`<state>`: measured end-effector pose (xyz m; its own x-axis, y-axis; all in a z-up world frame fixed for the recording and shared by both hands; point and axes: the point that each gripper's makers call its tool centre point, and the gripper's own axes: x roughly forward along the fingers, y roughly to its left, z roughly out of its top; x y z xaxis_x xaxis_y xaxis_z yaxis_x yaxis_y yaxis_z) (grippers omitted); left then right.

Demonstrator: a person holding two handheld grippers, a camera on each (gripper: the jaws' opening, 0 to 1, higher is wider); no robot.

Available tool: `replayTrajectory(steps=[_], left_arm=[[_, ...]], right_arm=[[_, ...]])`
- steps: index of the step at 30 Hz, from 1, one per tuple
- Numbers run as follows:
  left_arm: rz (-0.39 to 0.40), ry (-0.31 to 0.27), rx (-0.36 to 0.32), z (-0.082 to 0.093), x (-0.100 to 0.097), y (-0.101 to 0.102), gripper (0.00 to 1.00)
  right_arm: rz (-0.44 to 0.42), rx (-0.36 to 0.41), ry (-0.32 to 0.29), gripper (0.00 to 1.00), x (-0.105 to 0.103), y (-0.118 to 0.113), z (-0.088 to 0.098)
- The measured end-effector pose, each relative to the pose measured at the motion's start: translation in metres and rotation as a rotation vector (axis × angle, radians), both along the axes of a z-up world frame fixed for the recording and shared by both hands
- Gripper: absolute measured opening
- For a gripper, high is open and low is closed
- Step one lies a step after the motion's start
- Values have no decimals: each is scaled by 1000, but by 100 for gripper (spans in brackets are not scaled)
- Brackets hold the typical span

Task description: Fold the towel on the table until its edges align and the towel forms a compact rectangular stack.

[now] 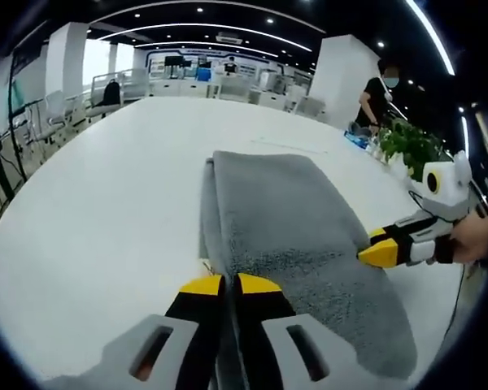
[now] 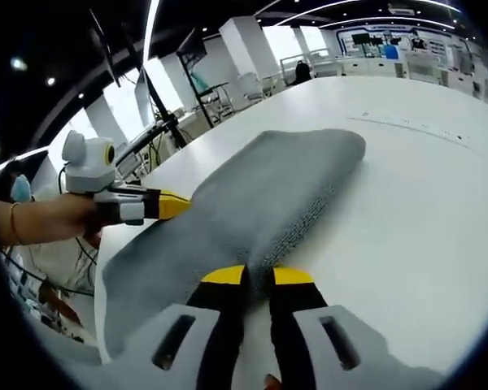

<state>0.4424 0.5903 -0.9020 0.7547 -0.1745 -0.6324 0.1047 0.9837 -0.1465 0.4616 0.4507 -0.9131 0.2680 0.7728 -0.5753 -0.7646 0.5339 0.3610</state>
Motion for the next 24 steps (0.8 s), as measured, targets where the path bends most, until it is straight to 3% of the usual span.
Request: replayTrajectory(steps=[5,12,24], left_arm=[[-37,-16,37,1,-1,-16,6],[-85,-10,35,-2,1,-53,5],[-273,0,24,-13,1,-145,5]], right_arm=[[-30,9,7,8,0,-16,0],[-86,2,4,8,4,-59,-4],[-180,-30,-10,7,-7,-151,-1]])
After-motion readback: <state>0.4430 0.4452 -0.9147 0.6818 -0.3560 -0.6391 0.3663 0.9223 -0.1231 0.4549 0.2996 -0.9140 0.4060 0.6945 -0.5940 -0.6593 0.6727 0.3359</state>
